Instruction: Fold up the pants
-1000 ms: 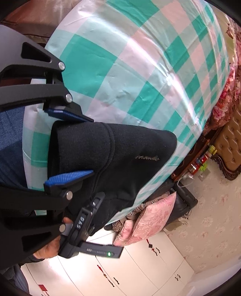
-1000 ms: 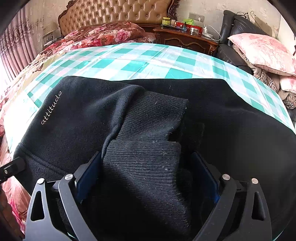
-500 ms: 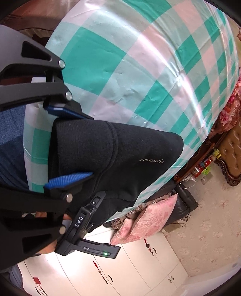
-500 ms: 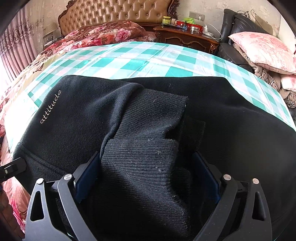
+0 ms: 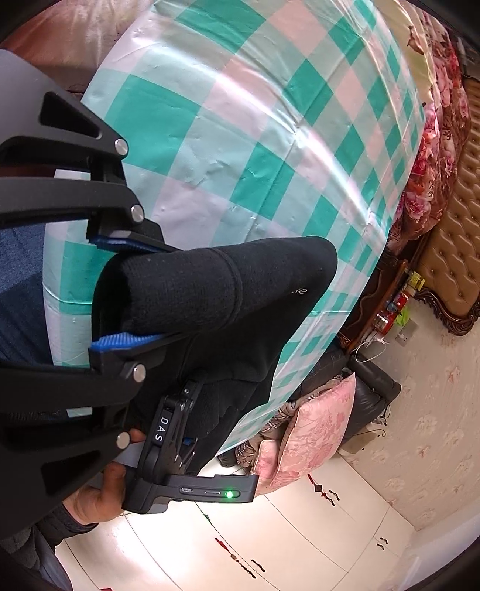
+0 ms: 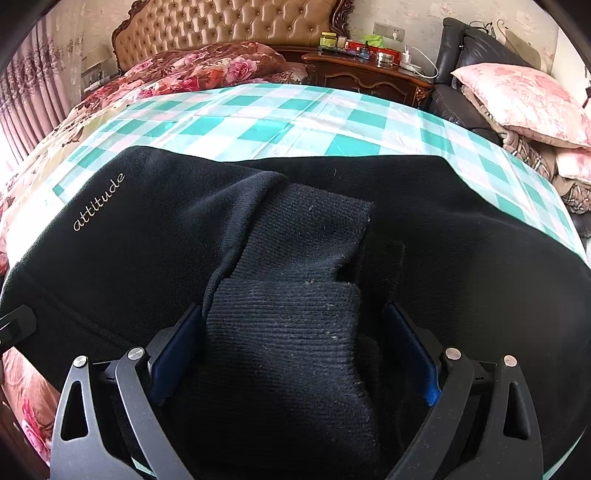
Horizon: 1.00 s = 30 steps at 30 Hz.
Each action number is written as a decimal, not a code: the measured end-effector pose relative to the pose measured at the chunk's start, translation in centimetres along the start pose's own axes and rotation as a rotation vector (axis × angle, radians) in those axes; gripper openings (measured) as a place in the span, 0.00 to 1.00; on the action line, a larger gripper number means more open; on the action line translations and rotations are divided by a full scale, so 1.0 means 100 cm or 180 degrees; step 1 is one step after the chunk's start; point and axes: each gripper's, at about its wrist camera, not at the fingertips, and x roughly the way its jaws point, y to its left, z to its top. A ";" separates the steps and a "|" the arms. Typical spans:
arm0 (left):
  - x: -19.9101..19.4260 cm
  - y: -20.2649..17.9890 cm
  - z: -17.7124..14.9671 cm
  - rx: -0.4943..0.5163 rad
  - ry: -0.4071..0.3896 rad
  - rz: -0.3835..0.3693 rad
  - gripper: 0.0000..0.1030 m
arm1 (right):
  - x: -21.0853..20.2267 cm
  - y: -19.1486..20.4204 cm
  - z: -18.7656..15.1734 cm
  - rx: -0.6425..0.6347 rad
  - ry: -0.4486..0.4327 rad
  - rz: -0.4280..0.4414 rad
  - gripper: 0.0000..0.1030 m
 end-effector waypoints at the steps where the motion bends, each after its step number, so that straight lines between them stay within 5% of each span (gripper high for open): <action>1: 0.000 0.000 0.000 -0.0001 -0.0001 -0.0003 0.34 | -0.002 0.001 0.000 -0.0034 -0.0023 -0.0032 0.89; 6: 0.000 -0.001 0.001 0.0007 0.0002 0.0010 0.34 | -0.025 0.009 0.011 -0.0204 -0.0297 -0.0224 0.89; 12: 0.000 -0.001 0.001 0.0024 -0.0007 0.0027 0.34 | -0.035 0.024 0.041 -0.0225 -0.0357 0.0044 0.89; 16: 0.000 -0.002 0.001 0.0038 -0.0022 0.0038 0.34 | -0.018 0.042 0.065 -0.0231 -0.0122 0.0394 0.89; 23: 0.001 0.005 -0.003 -0.0070 -0.0024 -0.0043 0.34 | 0.041 0.039 0.081 -0.0245 0.0261 0.0229 0.84; 30: 0.011 0.031 -0.008 -0.0601 0.0052 -0.0238 0.51 | 0.050 0.040 0.073 -0.0350 0.0282 0.0188 0.85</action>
